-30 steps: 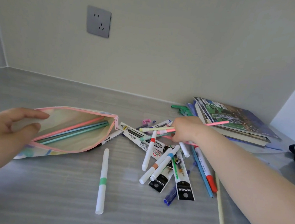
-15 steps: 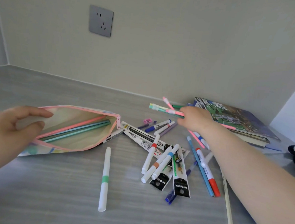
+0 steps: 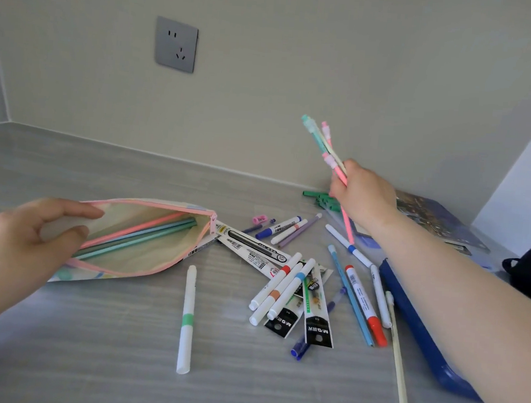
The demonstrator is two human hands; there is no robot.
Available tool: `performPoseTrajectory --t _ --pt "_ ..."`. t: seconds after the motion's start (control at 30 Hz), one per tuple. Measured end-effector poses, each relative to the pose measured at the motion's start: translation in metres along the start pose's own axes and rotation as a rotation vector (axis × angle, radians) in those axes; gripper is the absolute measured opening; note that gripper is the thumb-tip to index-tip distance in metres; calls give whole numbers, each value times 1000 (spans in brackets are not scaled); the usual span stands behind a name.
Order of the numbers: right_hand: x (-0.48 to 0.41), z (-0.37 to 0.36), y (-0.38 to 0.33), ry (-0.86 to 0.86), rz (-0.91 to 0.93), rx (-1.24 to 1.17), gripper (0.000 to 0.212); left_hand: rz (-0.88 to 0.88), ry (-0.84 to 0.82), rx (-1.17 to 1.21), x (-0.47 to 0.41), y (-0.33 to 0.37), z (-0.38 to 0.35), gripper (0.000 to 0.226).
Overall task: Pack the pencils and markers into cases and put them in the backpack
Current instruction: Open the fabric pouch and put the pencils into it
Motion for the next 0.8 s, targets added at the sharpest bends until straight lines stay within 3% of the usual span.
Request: performPoseTrajectory --t 0.17,0.27,0.4,0.47,0.63,0.8 --pt "19 28 5 -63 -93 -37 11 -38 -15 -41 22 97 -3 30" --pt "40 34 11 -222 -124 37 20 -43 -9 -40 26 108 -6 30" --pt "64 14 26 -442 -282 -97 24 -48 16 -4 28 114 -6 30" --pt "71 1 34 -470 -354 -161 8 -47 23 -13 30 114 -6 30" --pt "86 -25 41 -600 -378 -26 20 -72 33 -34 27 111 -7 30" --pt "86 -35 42 -550 -346 113 34 -73 19 -57 28 113 -7 31"
Point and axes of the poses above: each hand's wrist, its own x-axis away from the middle knuckle, its own z-axis out of the back of the hand, y = z × x, the point moved 4 cm from there along -x, towards the middle knuckle, and after that the axes turned 8 degrees about y, right-handed, at the moved point
